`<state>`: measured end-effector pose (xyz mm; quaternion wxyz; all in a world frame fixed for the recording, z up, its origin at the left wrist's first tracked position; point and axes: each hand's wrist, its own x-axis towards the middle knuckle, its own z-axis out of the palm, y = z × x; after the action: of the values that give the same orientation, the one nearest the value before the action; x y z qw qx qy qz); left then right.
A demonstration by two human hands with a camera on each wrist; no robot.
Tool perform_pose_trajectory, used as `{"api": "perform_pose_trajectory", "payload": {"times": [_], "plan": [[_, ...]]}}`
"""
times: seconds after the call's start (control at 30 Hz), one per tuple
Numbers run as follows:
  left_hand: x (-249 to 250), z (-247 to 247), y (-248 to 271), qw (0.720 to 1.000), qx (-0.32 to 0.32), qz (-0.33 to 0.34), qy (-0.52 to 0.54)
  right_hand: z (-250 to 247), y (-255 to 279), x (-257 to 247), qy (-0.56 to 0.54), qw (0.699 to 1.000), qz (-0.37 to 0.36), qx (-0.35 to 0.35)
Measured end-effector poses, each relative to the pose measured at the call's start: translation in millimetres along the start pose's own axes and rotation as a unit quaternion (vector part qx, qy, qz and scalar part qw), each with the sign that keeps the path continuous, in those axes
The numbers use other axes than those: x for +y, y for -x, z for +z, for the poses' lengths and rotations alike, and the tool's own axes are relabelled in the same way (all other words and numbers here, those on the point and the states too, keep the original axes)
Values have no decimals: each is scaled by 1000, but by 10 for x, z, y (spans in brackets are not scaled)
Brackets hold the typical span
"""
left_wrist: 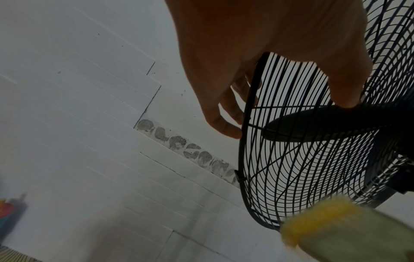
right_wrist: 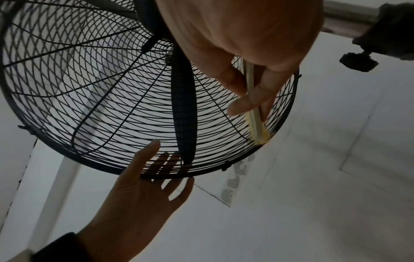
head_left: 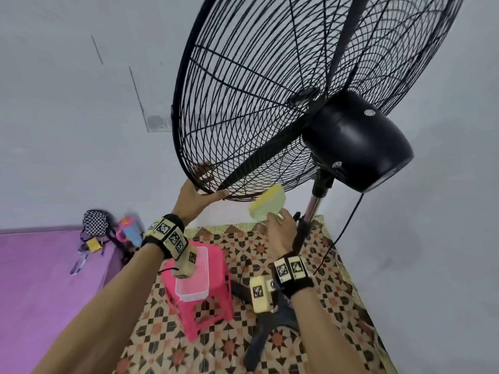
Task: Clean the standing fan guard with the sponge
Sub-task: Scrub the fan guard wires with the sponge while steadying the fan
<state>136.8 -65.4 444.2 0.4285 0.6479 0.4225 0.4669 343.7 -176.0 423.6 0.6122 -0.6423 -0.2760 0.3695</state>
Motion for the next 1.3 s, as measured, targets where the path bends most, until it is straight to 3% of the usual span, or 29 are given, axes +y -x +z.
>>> {"api": "perform_pose_trajectory", "payload": {"times": [0.23, 0.4, 0.63, 0.8, 1.03, 1.2, 1.3], "plan": [[50, -6, -48, 1000, -3, -2, -2, -27, 376, -117, -1, 993, -60, -106], [6, 5, -30, 1000, -1, -10, 5, -74, 52, -210, -4, 999, -43, 26], [-25, 8, -95, 999, -2, -11, 42, -61, 206, -249, -9, 994, -79, -80], [-71, 154, -106, 998, 4, -32, 61, -145, -54, -177, -30, 998, -46, 35], [-256, 185, -234, 996, 38, -76, 32, -156, 1, -327, -9, 993, -100, -57], [-221, 247, -153, 997, 27, -50, 54, -214, -172, -294, -8, 997, -76, 30], [-203, 263, -145, 996, 30, -41, 67, -126, -106, -452, 12, 993, -116, 0]]}}
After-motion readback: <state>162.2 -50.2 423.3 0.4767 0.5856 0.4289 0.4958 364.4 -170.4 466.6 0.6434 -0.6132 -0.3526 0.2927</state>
